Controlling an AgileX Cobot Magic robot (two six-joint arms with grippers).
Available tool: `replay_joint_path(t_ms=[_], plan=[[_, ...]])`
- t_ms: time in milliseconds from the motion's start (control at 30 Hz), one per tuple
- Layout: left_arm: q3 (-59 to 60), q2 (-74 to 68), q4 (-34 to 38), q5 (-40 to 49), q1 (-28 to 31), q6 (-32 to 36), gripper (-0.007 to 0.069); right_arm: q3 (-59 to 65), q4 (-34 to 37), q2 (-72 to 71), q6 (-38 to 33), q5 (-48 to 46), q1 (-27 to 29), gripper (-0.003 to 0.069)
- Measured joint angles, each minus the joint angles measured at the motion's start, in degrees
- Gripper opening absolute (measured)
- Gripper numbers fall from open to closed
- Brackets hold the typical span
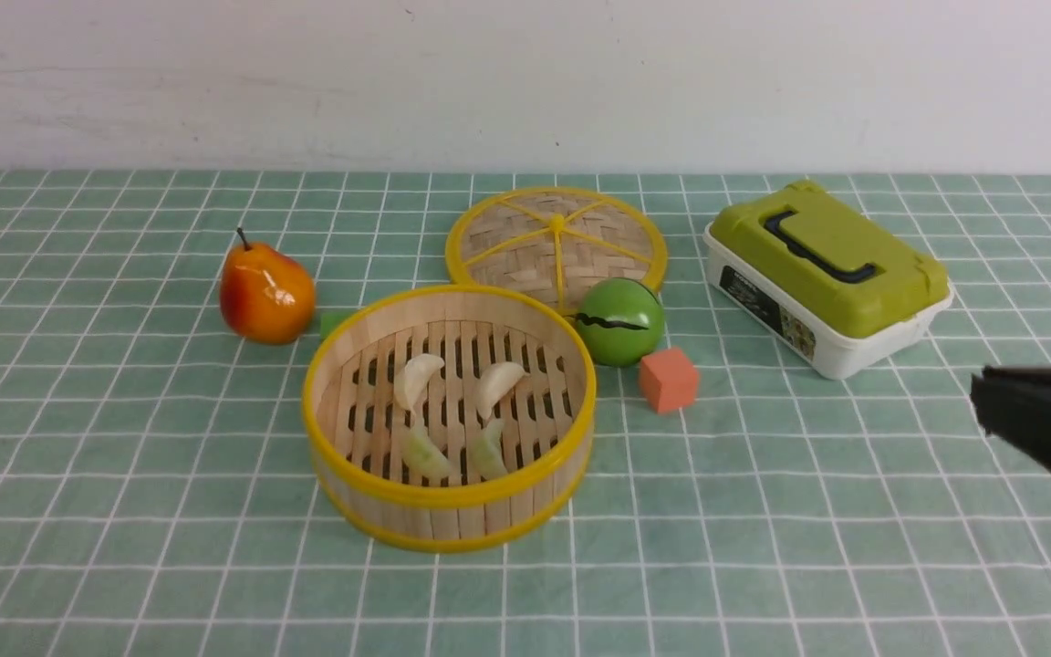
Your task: Put the dumplings into the steamer on the table with the blue tablecloth.
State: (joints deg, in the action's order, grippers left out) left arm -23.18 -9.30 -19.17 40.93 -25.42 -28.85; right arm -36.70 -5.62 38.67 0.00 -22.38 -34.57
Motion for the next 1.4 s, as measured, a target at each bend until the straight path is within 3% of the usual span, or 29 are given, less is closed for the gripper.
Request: replay_joint_path(t_ms=[233,467,633,733,1000,1400], plan=[[0.0,0.0,0.0,0.1,0.0,0.0,0.0084,19.6,-1.4,-12.0,0.0,13.6,0.0,-0.0014],[0.0,0.0,0.0,0.1,0.0,0.0,0.0091,24.0,-7.7,-21.1,-2.3,13.4,2.5,-0.0012],[0.0,0.0,0.0,0.1,0.0,0.0,0.0091,25.8,-8.6,-31.5,2.5,13.2,9.1,-0.0012],[0.0,0.0,0.0,0.1,0.0,0.0,0.0091,28.5,-6.3,-36.9,3.4,13.4,14.9,-0.0012],[0.0,0.0,0.0,0.0,0.0,0.0,0.0101,38.1,7.8,-39.3,3.7,13.3,31.2,-0.0003],[0.0,0.0,0.0,0.1,0.0,0.0,0.0112,37.9,8.8,-39.3,3.7,1.3,33.3,0.0001]])
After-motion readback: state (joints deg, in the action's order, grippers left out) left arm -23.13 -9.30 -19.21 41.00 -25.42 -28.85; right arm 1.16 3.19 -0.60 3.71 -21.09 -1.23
